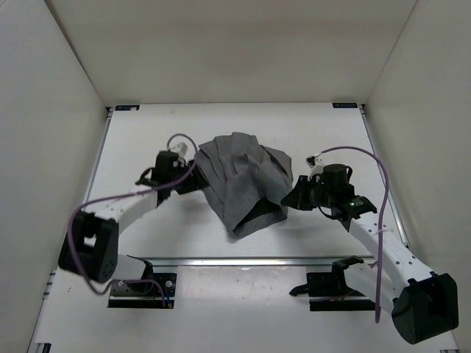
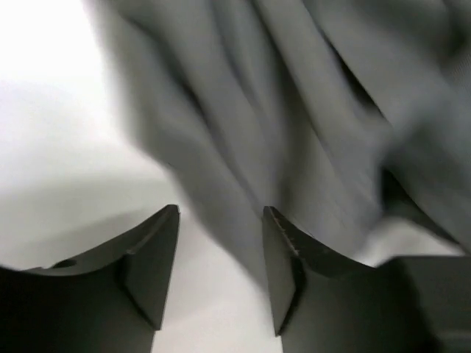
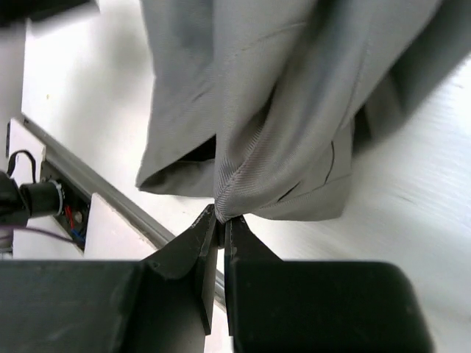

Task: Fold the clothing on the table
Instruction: Flatten the skirt out

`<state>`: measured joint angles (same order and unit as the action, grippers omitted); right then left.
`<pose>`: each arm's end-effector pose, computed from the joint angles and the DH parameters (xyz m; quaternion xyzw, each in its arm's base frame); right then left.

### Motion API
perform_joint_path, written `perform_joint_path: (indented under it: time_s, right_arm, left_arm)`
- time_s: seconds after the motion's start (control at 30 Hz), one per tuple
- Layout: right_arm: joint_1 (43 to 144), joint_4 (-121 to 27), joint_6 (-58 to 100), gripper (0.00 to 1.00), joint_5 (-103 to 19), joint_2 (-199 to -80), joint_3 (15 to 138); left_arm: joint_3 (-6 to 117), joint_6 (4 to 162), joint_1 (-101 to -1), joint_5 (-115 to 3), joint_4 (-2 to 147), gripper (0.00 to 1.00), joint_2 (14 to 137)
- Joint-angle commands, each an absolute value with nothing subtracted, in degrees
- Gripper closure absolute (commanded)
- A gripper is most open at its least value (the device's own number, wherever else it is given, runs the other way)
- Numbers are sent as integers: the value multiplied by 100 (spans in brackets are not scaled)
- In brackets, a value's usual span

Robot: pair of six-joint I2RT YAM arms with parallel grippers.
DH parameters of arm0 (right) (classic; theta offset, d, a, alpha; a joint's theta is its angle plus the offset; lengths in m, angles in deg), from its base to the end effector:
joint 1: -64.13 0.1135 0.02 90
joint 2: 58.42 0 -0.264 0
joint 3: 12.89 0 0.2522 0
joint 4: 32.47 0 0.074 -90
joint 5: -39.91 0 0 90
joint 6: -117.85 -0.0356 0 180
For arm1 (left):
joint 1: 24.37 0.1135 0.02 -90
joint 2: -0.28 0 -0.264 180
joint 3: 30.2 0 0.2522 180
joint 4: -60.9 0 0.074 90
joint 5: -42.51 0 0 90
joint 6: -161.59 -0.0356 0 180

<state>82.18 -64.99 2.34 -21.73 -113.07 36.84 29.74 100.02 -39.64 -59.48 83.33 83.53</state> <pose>0.1870 0.0787 0.2432 -0.0517 0.8745 0.3632 0.3171 0.2841 -0.0852 0.1979 -0.0665 0.9197 -0.2292 0.3117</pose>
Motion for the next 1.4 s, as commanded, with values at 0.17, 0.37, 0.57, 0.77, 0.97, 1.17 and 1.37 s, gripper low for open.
perform_joint_path:
  time_s: [0.17,0.37,0.57,0.77,0.97,1.17,1.37]
  right_arm:
    - [8162,-6214,228,100,-2135,-11168,3665]
    - [8189,-5968,148,100,-2047,-11098,3524]
    - [8074,-5985,192,100,-1977,-10975,3515]
    - [7943,-6021,254,100,-1960,-10826,3550]
    - [7934,-5950,289,99,-1907,-10843,3480]
    - [7934,-5836,280,100,-1872,-10887,3472]
    - [8004,-5809,219,100,-1854,-10869,3463]
  left_arm:
    - [308,13258,-5442,-7431,5629,31,6849]
    - [194,14004,-5513,-7315,5131,25,6918]
    - [404,14410,-6032,-7157,4961,25,7525]
    - [281,14550,-6208,-7113,5127,26,7562]
    - [-35,14568,-6006,-6990,5619,26,6929]
    - [-509,14779,-6111,-6920,5648,26,6585]
    - [-519,14875,-6243,-6893,5306,25,7005]
